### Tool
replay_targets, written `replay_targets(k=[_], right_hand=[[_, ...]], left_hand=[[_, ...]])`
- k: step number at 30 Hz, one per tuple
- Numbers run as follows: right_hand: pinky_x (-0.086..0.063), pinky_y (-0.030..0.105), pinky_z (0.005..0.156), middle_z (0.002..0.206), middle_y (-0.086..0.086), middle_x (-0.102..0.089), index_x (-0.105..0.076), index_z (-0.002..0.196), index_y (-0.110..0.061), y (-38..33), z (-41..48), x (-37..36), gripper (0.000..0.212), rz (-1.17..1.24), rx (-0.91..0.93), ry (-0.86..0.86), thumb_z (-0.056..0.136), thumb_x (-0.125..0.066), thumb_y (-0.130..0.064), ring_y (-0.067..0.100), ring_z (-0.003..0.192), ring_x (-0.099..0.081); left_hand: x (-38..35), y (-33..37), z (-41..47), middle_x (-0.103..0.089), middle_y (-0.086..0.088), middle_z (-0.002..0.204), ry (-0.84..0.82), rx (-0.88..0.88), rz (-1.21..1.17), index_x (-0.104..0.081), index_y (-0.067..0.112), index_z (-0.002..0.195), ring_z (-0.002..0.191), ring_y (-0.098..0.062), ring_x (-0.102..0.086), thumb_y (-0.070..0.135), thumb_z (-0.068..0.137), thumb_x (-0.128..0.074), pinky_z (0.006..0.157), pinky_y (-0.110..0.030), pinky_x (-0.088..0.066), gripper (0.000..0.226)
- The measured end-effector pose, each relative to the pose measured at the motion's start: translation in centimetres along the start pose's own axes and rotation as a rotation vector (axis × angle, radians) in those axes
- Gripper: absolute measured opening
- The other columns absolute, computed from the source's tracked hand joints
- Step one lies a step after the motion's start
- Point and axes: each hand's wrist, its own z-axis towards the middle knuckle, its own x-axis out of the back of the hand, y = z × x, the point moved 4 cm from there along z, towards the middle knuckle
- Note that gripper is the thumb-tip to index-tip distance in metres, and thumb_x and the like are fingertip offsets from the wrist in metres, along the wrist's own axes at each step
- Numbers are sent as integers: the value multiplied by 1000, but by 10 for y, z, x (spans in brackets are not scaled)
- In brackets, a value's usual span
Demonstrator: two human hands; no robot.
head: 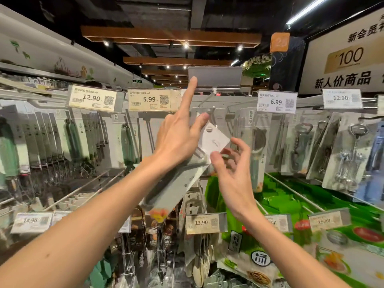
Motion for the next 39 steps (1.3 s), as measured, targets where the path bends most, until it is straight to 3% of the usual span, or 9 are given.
replay_targets(k=[3,6,16,19,23,28,31,35,39], right_hand=[[-57,27,80,117,-3,-65,-22,138,-36,-1,5,-9,70,67,-35,-101,89,-70,-22,5,94,-70],[-56,41,93,115,2,-70,-20,144,-34,-1,24,-6,72,84,-43,-76,93,-65,-12,15,101,-70],[-48,44,103,128,0,-65,-30,149,-34,-4,62,7,67,-36,-38,-63,92,-65,-30,12,113,-65],[-49,34,98,124,-2,-61,-29,145,-37,-3,59,11,65,-102,-48,-26,92,-66,-35,8,107,-63],[-47,41,101,113,-31,-50,-43,127,-33,8,58,15,45,-243,3,14,89,-69,-34,6,106,-57],[-46,20,83,105,-15,-53,-33,130,-34,29,74,1,59,-340,-37,-66,87,-72,-21,9,95,-58],[-56,23,57,94,-7,-56,-30,134,-33,40,86,-6,65,-371,-86,-79,88,-69,-8,11,64,-60],[-59,38,65,86,-7,-60,-28,137,-36,49,94,-5,65,-430,-111,-78,91,-68,-16,23,70,-67],[-51,24,65,87,-9,-59,-29,140,-35,47,86,1,59,-514,-112,-91,93,-64,-28,21,79,-66]], left_hand=[[-10,1,2,-47,6,49,114,-7,-175,-10,36,157,37,-11,-38,30,106,-39,39,-25,-38,59],[-16,0,7,-37,7,45,177,27,-192,-14,40,156,35,-11,-37,27,107,-37,44,-38,-41,55],[-21,3,11,-50,3,53,154,26,-81,4,38,157,45,-16,-50,31,105,-39,49,-28,-33,68],[-24,-2,-2,-60,-1,71,133,-39,-83,12,38,155,47,-13,-48,44,104,-40,49,-25,-37,74],[-40,-34,-39,-52,-6,136,1,-3,-66,-5,42,155,89,-20,-63,49,98,-52,82,-38,-52,74],[-53,-61,-20,-66,-4,113,-81,150,-132,-47,18,135,92,-21,-65,25,98,-59,83,-40,-55,40],[-57,-64,-13,-64,-2,113,-115,191,-164,-37,29,146,91,-19,-69,3,95,-57,81,-28,-54,61],[-61,-71,-14,-64,-10,126,-195,195,-157,-27,37,150,98,-22,-68,5,97,-57,88,-37,-51,69],[-56,-81,-17,-64,-6,126,-261,180,-71,-36,34,146,102,-24,-66,19,98,-57,93,-45,-53,54]])
